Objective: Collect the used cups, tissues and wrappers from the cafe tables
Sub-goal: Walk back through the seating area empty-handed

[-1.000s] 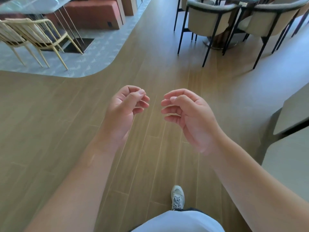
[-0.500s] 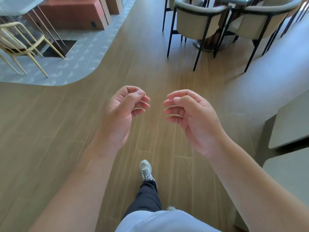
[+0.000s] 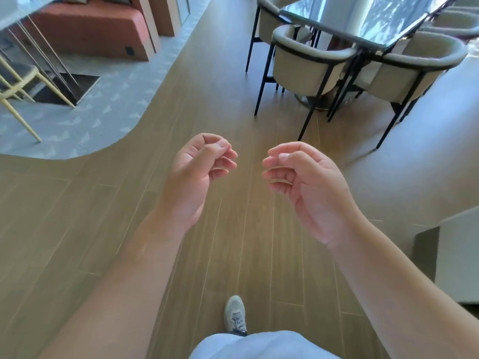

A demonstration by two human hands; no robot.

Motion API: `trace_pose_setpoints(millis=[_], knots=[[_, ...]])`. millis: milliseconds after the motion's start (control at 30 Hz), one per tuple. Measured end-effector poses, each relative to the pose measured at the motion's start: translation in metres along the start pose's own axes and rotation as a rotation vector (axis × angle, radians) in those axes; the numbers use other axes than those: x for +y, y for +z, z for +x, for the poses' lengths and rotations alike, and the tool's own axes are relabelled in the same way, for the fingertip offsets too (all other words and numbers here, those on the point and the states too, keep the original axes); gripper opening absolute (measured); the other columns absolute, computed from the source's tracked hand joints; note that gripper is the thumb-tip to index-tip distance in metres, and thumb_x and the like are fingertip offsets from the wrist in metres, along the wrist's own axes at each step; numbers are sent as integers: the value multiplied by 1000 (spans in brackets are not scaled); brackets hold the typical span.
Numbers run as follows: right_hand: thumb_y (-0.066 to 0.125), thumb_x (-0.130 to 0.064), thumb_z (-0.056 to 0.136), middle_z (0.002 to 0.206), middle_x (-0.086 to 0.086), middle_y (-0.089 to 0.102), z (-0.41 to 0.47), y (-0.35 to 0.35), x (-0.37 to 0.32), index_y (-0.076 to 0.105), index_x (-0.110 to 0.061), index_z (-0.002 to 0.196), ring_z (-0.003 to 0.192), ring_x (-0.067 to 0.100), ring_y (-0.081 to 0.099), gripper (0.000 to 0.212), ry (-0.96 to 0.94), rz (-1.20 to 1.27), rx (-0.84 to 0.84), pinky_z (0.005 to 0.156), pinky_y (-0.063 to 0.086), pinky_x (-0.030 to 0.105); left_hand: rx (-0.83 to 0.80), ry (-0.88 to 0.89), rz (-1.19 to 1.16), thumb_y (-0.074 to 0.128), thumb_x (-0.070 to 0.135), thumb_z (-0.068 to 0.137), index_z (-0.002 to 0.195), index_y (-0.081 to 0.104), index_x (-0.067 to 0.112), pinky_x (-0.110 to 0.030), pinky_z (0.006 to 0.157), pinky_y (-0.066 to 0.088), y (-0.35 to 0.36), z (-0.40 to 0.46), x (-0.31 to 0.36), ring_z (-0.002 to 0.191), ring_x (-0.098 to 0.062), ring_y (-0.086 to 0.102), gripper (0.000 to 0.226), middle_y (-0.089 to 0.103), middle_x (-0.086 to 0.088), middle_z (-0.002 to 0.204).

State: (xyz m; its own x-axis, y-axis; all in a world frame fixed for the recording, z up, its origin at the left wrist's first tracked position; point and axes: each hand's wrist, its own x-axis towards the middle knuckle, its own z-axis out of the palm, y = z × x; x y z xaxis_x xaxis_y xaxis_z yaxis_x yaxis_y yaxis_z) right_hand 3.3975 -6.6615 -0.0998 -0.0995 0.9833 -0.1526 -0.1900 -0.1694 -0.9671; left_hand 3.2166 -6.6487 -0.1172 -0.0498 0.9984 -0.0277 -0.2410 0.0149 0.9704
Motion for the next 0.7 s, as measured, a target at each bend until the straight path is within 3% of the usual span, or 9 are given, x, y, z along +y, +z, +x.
trace_pose_setpoints(millis=[433,700], knots=[[56,-19,78,83,2,72,209,28,-29,71,-22,82,78,17,65,16,-28,21,-18,73,51,34,-50,11,62,58,25,86,82,63,20,-26,72,47,-26,206,18,72,-13,64,8,70,2,80],[55,-18,77,82,3,71,399,22,-34,70,-17,85,76,17,65,16,23,64,-35,71,50,33,4,-3,154,58,27,86,82,62,22,-27,73,46,-31,383,9,71,-10,65,8,71,5,79]])
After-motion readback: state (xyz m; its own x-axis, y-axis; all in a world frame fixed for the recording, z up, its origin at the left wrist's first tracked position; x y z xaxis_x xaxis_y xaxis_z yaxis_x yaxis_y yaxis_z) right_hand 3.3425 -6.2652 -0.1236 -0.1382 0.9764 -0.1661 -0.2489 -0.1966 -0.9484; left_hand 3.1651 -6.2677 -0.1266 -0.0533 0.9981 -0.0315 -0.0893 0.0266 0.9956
